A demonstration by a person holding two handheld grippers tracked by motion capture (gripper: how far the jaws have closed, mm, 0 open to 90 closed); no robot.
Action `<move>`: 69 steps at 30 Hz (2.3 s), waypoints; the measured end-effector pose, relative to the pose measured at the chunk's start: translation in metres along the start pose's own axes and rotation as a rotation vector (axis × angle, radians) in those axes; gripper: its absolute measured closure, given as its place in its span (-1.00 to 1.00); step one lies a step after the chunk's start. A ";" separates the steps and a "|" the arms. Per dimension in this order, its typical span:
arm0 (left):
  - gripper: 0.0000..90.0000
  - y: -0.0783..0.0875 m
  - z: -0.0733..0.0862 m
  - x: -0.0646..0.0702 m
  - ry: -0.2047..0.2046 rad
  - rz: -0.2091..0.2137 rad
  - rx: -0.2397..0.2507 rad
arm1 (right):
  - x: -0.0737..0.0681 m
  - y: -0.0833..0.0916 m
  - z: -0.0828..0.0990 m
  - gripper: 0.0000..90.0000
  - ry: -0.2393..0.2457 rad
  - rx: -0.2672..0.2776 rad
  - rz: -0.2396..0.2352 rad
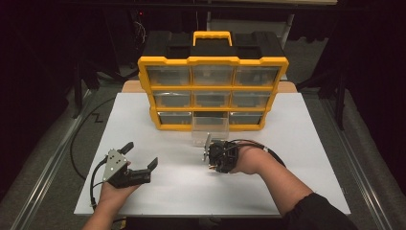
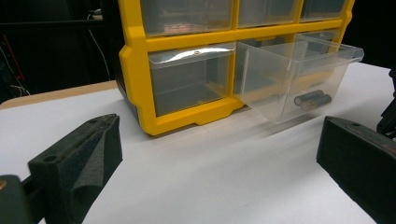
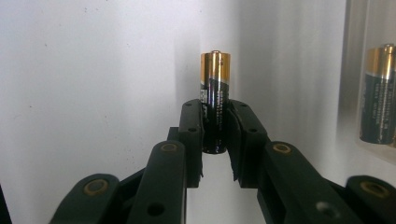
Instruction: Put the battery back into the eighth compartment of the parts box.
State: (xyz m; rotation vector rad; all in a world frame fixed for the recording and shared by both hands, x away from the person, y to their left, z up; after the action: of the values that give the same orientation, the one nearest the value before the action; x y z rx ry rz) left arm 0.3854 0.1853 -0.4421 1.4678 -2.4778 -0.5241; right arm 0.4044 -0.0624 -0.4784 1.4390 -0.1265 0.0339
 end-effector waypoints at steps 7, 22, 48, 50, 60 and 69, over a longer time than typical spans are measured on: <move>-0.97 -0.001 0.001 0.000 -0.003 -0.001 -0.001 | 0.001 0.001 0.003 0.75 -0.006 -0.002 -0.001; -0.97 -0.003 0.001 0.001 -0.008 0.001 -0.007 | 0.008 0.003 0.010 0.75 0.002 0.003 0.006; -0.97 -0.002 0.000 0.001 -0.005 0.005 0.002 | 0.017 0.035 0.015 0.75 0.004 -0.006 0.016; -0.97 -0.002 0.000 0.000 -0.002 0.004 0.000 | 0.018 0.039 0.016 0.75 0.002 -0.007 0.018; -0.97 -0.002 0.000 0.001 -0.003 0.006 -0.001 | 0.025 0.054 0.016 0.75 0.013 -0.011 0.039; -0.97 -0.001 0.000 0.002 -0.008 0.010 0.003 | 0.034 0.068 0.014 0.75 -0.003 0.008 0.053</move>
State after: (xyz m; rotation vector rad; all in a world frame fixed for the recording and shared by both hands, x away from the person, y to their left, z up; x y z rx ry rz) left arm 0.3854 0.1829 -0.4424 1.4570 -2.4919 -0.5260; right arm 0.4304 -0.0686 -0.4057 1.4436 -0.1672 0.0751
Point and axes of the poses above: each handheld gripper's, and its own axes: y roughly backward along the jaws, z roughly out of its underside, x roughly to its right, the point moved 10 cm from there along -y, roughly forward along the jaws, and after that the axes turned 13 degrees about -x, right-handed, at the moved point
